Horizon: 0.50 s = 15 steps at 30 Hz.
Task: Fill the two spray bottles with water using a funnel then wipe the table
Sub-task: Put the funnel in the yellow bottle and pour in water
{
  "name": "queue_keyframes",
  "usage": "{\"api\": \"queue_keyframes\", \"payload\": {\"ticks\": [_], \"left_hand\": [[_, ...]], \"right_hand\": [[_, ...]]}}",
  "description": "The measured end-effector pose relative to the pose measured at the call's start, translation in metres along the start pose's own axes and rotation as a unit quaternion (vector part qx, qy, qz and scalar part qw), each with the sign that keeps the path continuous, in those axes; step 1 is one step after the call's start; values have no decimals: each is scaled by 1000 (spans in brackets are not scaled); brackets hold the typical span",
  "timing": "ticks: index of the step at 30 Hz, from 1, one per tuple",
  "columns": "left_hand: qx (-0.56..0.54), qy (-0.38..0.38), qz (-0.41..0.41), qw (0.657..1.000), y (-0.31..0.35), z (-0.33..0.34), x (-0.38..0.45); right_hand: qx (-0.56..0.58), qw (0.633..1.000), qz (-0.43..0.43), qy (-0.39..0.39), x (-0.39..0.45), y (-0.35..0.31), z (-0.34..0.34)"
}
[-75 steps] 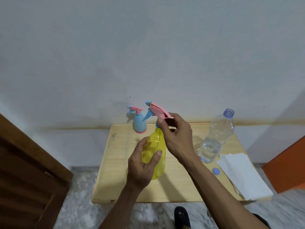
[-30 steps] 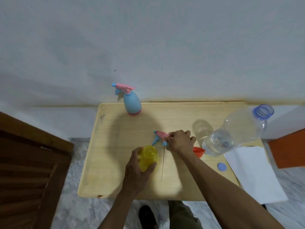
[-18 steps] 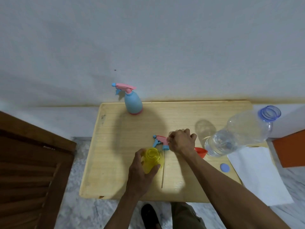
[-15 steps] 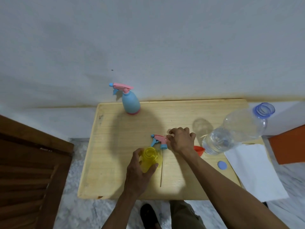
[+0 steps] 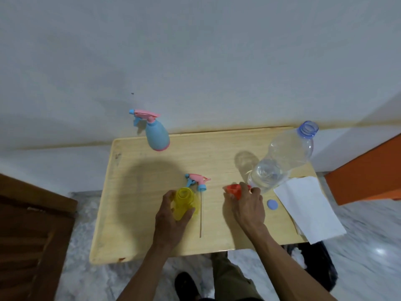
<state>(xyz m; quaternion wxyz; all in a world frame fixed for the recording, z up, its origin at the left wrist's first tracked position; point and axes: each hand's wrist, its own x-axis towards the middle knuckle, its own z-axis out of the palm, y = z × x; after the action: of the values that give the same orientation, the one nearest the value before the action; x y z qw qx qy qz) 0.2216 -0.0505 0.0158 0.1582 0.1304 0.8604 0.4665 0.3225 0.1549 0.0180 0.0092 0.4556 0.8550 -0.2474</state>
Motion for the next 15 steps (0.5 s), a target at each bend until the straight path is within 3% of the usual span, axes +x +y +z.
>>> {"api": "queue_keyframes", "payload": {"ticks": [4,7,10,15], "left_hand": [[-1,-4,-9,1000,3,-2,-1],[-1,-5,-12,1000,5,-4,-3],[-7,-7,-12,1000,6,-4,-5],[-13,-15,-5,1000,8,-6,-6]], "right_hand": [[38,999,-1,2,9,2,3],[78,994,-70,33,5,-4,-6],[203,967,-141,58,-15,-35,-35],[322,923,-209,19,-44,-88,-66]]}}
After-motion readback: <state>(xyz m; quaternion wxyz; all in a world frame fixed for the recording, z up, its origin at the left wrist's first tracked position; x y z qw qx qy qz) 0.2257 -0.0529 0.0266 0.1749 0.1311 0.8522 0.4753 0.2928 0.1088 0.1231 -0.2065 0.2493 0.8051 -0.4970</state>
